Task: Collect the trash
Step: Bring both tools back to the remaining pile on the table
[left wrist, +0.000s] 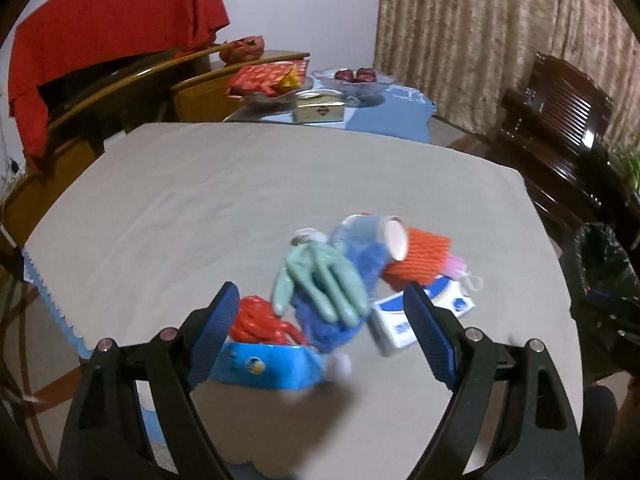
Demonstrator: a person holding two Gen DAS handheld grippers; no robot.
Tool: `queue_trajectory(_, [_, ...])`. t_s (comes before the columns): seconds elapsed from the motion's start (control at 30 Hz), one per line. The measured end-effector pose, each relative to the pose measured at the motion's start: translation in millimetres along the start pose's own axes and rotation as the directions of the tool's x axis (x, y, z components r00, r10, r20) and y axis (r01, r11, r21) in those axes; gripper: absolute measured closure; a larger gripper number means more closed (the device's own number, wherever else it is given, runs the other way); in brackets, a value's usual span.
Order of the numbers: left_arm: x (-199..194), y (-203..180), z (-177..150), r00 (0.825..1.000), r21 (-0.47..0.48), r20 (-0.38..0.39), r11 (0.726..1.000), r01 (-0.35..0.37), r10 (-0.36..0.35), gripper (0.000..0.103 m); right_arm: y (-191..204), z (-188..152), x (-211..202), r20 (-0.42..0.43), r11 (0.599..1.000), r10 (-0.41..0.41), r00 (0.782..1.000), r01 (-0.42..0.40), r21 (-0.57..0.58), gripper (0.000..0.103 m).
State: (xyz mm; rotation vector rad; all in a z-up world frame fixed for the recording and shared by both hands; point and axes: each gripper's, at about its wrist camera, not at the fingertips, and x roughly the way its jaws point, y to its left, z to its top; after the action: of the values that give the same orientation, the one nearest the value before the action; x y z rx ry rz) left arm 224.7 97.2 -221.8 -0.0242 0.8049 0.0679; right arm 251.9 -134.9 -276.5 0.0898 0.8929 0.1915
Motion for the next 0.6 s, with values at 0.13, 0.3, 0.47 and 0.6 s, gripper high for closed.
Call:
queue_trajectory(0.13, [18.9,10.9,-0.9,1.0,-0.009,-0.015,1.0,0.008,-0.008,0.021,26.1,3.7,19.2,-0.008,1.0,0.0,1.0,-0.001,-0.029,0.058])
queue_trajectory(0.3, [47.9,17.8,-4.5,0.998,-0.02,-0.051,0.999,0.028,-0.029,0.023,44.9,1.8,45.6,-0.03,0.999,0.003,1.0,-0.004,-0.048,0.058])
queue_trajectory(0.47, [68.0,16.4,-5.0,0.996,-0.025,-0.064,0.998,0.058,-0.06,0.023,50.9,2.8,69.7,-0.052,0.999,-0.005,0.999,0.003,-0.052,0.058])
queue_trajectory(0.6, [85.9,9.6,-4.3,0.994,-0.012,-0.083,0.997,0.076,-0.076,0.023,52.6,7.1,80.8,-0.05,0.999,-0.005,0.999,0.002,-0.054,0.058])
